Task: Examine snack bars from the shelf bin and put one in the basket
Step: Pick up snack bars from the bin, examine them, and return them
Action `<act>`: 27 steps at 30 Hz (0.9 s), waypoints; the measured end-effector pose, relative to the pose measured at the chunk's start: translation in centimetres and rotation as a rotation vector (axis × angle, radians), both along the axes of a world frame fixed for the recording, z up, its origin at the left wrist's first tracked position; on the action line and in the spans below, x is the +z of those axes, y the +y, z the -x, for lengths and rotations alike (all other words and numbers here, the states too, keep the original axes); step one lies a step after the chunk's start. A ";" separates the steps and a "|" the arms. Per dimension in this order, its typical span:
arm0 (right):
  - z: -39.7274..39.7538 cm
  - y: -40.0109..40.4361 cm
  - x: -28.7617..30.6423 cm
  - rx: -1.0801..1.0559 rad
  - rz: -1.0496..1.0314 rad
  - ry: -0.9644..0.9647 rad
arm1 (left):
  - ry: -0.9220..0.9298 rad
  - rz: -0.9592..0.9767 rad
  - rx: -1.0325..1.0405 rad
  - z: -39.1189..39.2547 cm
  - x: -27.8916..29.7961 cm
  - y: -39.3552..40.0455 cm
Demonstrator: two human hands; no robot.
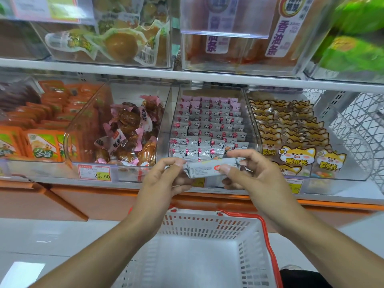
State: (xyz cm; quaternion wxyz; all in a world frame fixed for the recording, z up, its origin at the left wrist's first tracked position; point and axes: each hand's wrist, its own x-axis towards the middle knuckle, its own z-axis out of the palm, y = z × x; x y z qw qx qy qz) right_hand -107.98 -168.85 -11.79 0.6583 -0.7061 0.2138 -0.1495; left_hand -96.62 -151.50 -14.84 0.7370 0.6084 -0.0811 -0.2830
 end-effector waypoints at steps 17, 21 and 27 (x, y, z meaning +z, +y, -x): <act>-0.6 -0.9 0.3 -0.129 -0.592 0.067 | -0.006 0.081 0.075 -0.1 0.5 0.1; -0.7 -1.0 0.1 -0.186 -0.631 0.029 | -0.021 0.032 0.096 -0.2 0.3 0.1; -0.8 -0.7 -0.3 -0.177 -0.569 0.001 | 0.043 -0.001 0.082 -0.3 0.0 -0.1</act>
